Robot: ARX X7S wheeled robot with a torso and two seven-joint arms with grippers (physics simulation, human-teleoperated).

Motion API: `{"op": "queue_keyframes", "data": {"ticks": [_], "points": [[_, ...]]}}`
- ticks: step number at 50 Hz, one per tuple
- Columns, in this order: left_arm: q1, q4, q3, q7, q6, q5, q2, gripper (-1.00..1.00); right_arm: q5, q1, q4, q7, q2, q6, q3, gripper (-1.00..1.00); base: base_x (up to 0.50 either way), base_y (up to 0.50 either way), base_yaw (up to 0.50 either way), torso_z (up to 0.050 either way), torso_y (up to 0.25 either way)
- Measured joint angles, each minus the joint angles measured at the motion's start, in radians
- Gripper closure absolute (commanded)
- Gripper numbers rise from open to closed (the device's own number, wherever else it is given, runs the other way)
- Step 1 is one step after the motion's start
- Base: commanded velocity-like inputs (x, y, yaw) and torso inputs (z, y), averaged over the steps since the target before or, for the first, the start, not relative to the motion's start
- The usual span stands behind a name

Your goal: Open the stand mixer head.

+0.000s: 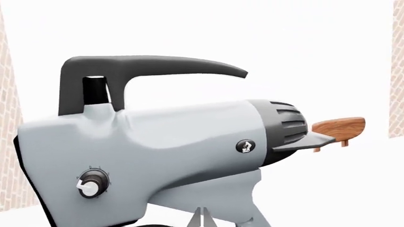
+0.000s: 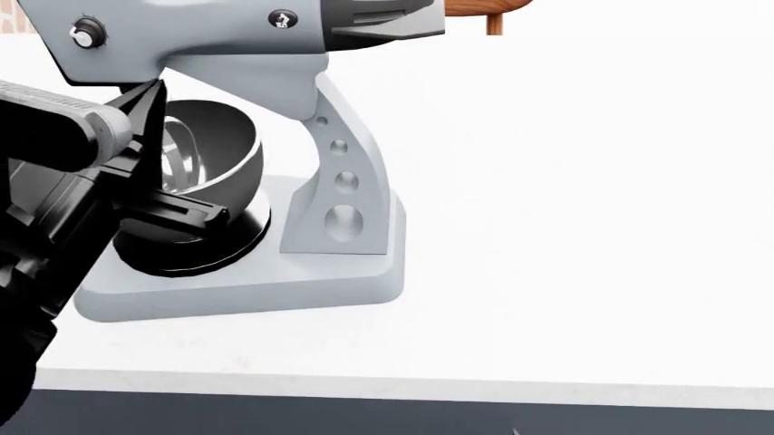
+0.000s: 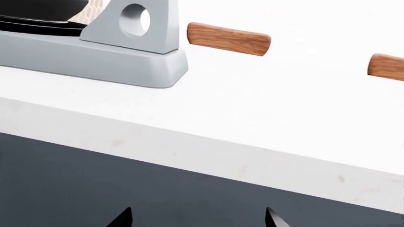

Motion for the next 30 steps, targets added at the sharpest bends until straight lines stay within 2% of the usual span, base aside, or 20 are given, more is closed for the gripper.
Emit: {"op": "queue_keyframes", "data": {"ticks": [23, 30], "points": [[0.063, -0.082, 0.133, 0.149, 0.176, 0.066, -0.039, 1.00, 0.003, -0.006, -0.010, 0.005, 0.015, 0.005, -0.015, -1.00, 0.00, 0.00, 0.00, 0.000, 0.000], [-0.066, -0.111, 0.156, 0.163, 0.088, 0.031, 0.005, 1.00, 0.002, -0.001, -0.005, 0.008, 0.016, 0.006, -0.021, -1.00, 0.00, 0.00, 0.00, 0.000, 0.000]]}}
